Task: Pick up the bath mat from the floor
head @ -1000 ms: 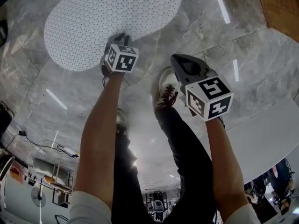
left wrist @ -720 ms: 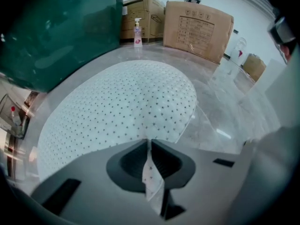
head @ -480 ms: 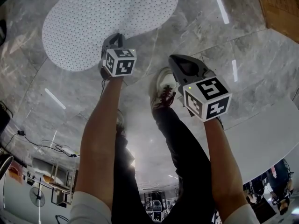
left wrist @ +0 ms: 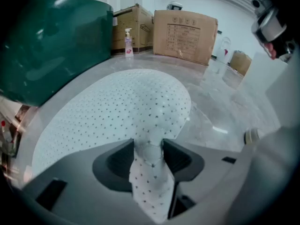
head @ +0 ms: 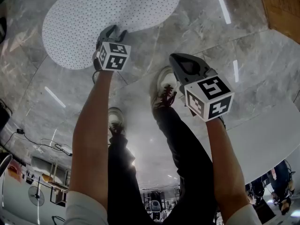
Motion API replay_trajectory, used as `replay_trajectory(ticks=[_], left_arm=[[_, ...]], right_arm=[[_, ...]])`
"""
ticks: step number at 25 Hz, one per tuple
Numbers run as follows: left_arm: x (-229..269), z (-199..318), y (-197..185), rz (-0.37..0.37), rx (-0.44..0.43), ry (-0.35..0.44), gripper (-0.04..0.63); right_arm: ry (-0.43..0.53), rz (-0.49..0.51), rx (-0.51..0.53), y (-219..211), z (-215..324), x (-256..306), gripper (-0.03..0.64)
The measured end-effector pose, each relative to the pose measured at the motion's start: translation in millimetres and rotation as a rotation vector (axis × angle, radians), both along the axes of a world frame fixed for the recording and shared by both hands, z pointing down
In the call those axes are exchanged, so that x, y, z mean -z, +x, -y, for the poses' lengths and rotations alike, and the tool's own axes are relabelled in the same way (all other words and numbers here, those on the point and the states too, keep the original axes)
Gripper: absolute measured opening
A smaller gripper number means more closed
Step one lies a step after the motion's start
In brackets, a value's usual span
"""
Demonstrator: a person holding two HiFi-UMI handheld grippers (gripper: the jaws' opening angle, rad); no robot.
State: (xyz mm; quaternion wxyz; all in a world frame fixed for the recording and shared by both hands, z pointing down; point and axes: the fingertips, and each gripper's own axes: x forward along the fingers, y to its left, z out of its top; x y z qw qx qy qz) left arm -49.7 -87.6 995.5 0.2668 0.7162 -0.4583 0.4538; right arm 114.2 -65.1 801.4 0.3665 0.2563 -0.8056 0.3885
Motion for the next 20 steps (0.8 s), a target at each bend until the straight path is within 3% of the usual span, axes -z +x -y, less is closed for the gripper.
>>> replay_trajectory(ticks=[4,6,8,12,16,20], left_arm=[[-6,5,3,0.011,-0.087,-0.052,0.201],[-5,5,5,0.003,-0.083,-0.061,0.17],[-2,3,7,0.002,-0.07,-0.066,0.097],[6,9,-2,0.003,0.009,-0.06,0.046],[24,12,-11,-0.009,0.081,-0.027,0.035],[73,20,-26,-0.044,0.171,0.06,0.034]], right_arm=[[0.0,-0.001,0.011,-2,-1,0,0.015],[0.002,-0.001,0.004,-1,0,0,0.015],[0.006,-0.002,0.0,0,0,1,0.015],[0.02,-0.036,0.004,2,-2,1,0.015],[0.058,-0.078,0.0,5,3,7,0.015],[0.06,-0.088,-0.138,16,7,23,0.015]])
